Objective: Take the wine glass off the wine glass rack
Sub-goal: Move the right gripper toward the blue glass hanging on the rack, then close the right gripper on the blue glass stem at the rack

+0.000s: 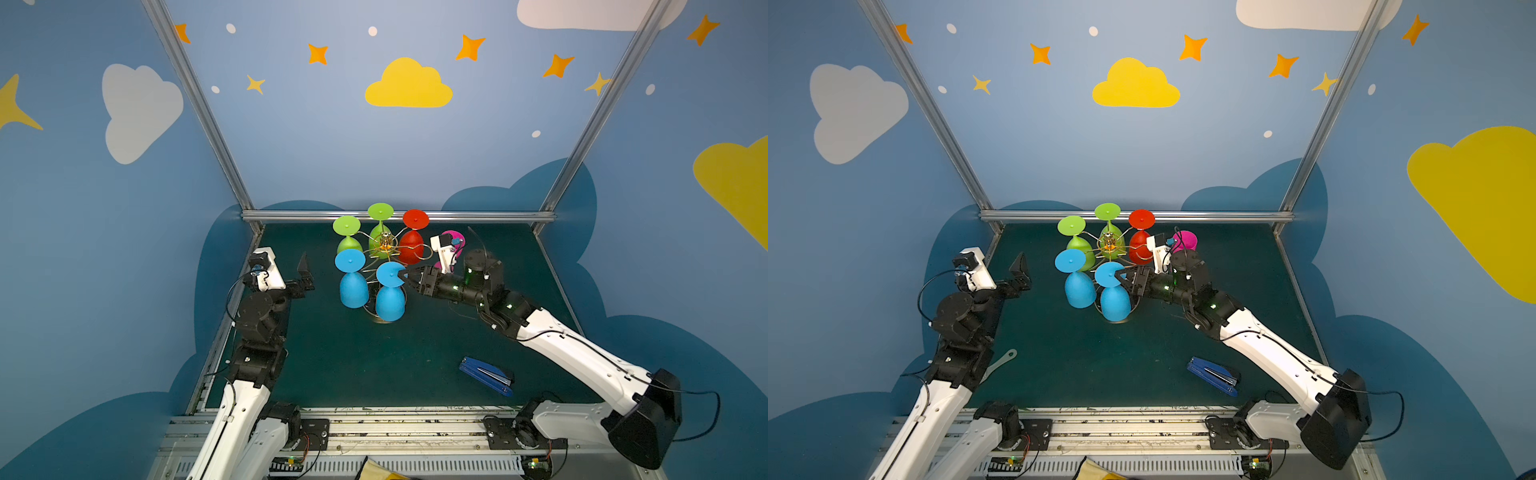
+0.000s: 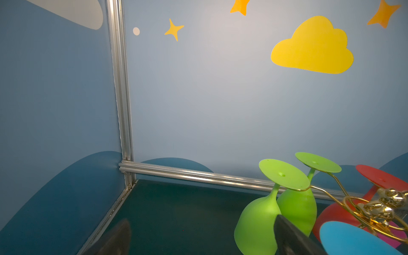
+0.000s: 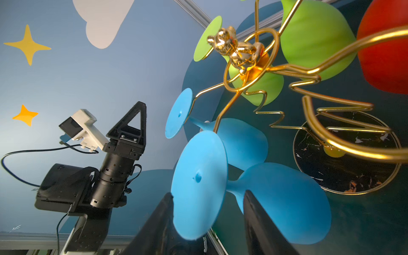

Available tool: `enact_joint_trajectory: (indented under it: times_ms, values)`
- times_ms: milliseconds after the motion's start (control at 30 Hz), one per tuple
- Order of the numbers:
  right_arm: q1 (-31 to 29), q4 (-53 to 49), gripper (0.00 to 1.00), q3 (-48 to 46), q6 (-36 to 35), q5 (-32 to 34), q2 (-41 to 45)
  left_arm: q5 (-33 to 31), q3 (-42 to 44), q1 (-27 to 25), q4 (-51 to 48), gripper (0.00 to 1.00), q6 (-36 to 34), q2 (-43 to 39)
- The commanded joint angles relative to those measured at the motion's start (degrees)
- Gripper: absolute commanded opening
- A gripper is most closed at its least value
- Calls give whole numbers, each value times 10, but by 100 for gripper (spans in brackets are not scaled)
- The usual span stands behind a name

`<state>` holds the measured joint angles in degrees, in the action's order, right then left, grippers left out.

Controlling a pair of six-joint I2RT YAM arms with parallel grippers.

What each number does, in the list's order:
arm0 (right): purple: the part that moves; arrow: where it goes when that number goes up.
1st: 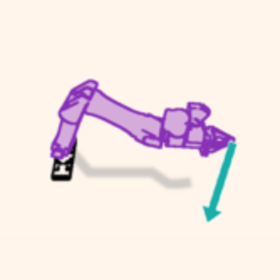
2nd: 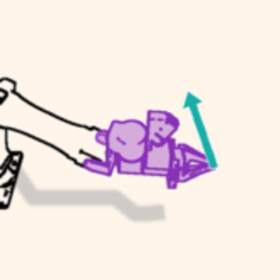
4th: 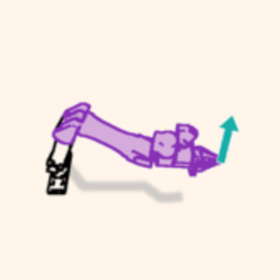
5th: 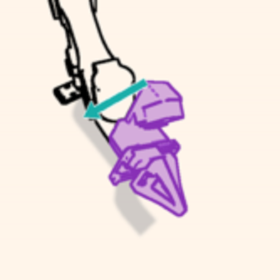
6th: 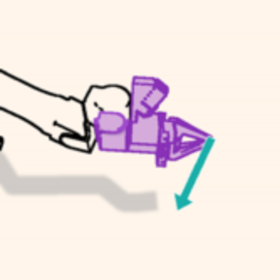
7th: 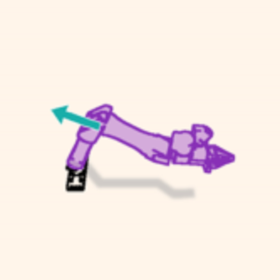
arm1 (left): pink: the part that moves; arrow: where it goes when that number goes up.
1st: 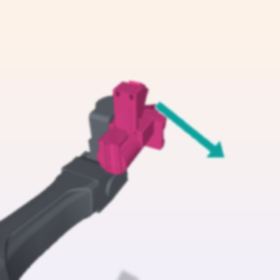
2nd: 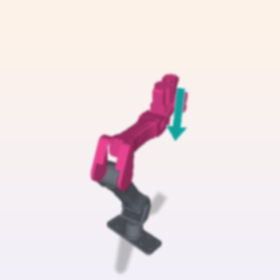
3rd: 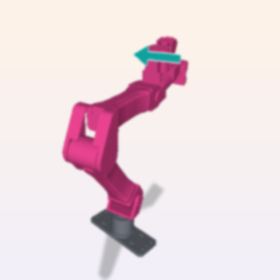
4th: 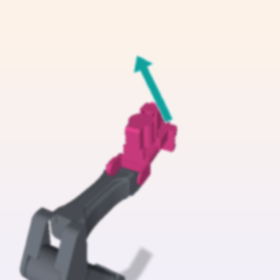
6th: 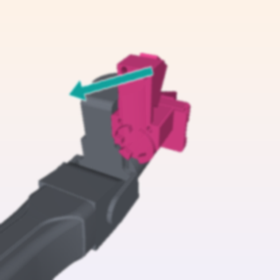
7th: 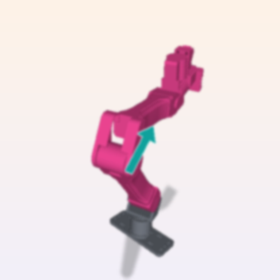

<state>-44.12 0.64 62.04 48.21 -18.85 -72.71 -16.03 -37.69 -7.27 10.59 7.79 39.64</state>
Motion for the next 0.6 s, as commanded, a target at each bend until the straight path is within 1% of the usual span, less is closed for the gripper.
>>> enact_joint_trajectory:
  times_ms: [0, 133, 200, 400, 500, 567]
  values:
    - [-5, 12, 45, 24, 6, 3, -5, 8, 0, 3, 3, 99, 5, -6]
    - [-6, 11, 26, 25, 8, 2, -5, 8, 0, 5, 3, 99, 6, -6]
    - [-6, 11, 19, 25, 9, 4, -1, 8, 0, 5, 3, 99, 7, -5]
    - [-6, 15, 11, 22, 16, 4, 7, 10, 1, 8, 2, 99, 10, -4]
    - [-6, 19, 4, 22, 20, 4, 10, 12, 1, 9, 2, 99, 12, -5]
    - [-6, 21, 1, 22, 23, 3, 10, 12, 1, 9, 4, 99, 12, -5]
